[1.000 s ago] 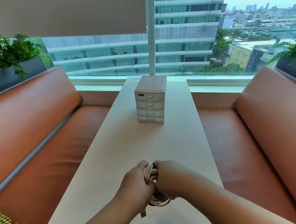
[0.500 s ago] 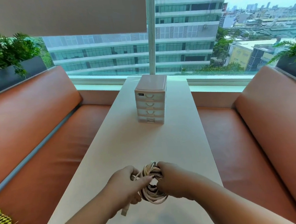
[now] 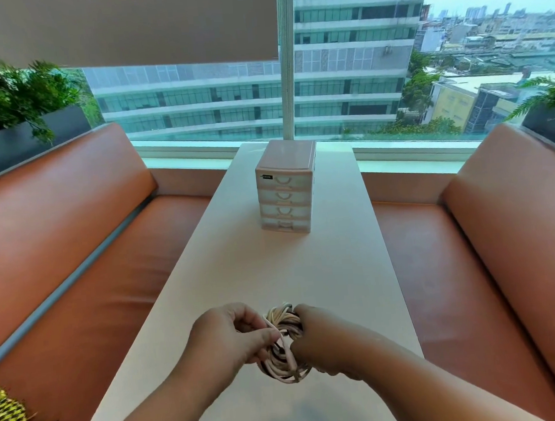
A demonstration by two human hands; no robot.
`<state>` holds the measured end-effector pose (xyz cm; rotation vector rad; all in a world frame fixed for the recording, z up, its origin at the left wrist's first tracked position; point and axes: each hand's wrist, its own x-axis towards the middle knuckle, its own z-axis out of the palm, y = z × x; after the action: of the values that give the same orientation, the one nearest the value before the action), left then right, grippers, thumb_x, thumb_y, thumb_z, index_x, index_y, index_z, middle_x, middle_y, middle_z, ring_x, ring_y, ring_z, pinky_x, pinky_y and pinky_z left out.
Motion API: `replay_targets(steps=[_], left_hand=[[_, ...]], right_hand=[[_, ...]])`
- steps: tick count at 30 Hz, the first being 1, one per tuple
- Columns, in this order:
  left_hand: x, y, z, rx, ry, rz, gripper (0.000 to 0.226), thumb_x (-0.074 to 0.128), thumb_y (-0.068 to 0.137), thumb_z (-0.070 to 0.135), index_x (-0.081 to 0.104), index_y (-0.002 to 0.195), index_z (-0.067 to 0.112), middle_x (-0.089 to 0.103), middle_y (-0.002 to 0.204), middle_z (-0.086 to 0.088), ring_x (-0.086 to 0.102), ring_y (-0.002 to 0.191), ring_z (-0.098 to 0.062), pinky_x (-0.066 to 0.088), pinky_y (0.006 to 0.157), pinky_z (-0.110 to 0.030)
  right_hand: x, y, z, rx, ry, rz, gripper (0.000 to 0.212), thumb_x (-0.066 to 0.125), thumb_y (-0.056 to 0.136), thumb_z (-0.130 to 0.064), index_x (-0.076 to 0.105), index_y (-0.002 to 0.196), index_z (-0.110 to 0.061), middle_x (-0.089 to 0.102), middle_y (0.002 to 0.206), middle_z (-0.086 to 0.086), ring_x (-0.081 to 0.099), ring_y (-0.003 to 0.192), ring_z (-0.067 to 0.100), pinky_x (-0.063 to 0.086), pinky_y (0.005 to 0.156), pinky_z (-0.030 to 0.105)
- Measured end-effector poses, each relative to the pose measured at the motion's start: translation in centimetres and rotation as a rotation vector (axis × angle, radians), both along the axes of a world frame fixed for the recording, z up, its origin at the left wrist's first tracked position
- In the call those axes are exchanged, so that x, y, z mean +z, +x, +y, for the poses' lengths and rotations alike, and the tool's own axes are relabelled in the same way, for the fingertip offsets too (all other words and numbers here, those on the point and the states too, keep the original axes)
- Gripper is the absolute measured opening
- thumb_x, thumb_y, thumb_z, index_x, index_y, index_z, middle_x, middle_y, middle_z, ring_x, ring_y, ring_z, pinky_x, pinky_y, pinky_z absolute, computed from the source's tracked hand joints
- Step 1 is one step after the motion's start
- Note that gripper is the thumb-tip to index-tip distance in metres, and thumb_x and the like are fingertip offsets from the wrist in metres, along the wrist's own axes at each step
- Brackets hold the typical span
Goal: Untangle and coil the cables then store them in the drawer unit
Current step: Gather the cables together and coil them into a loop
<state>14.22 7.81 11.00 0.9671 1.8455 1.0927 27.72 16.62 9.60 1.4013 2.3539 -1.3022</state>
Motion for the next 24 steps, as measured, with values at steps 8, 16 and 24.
replay_targets(steps=[8,16,24], left_hand=[[-1.9,-1.2,-0.4,-0.341,0.308,0.67,0.022,0.069,0.074,0.052,0.061,0.091,0.04,0.041,0.103,0.023,0.047,0.086,0.002,0.037,0.075,-0.008],[-2.6,-1.5,-0.2,-0.374,0.28,0.266,0.029,0.065,0.073,0.054,0.055,0.075,0.026,0.046,0.098,0.014,0.057,0.088,-0.012,0.049,0.075,-0.018],[-3.6,-1.0,-0.4,-0.315,0.369,0.376,0.016,0.069,0.08,0.027,0.053,0.076,0.027,0.055,0.095,0.008,0.058,0.091,-0.016,0.055,0.078,-0.03]], right_hand=[[-0.7,0.4,0.0,-0.008,-0.099,0.0,0.024,0.049,0.081,-0.021,0.051,0.105,-0.02,0.054,0.071,0.008,0.042,0.045,0.017,0.032,0.041,0.015],[-0.9,0.4,0.0,0.005,-0.05,-0.003,0.024,0.048,0.079,-0.019,0.051,0.102,-0.017,0.057,0.079,0.011,0.048,0.056,0.022,0.037,0.047,0.025],[-0.5,0.4,-0.2,0.036,-0.1,-0.014,0.023,0.05,0.082,-0.033,0.049,0.099,-0.017,0.053,0.07,0.008,0.044,0.05,0.02,0.038,0.05,0.028]])
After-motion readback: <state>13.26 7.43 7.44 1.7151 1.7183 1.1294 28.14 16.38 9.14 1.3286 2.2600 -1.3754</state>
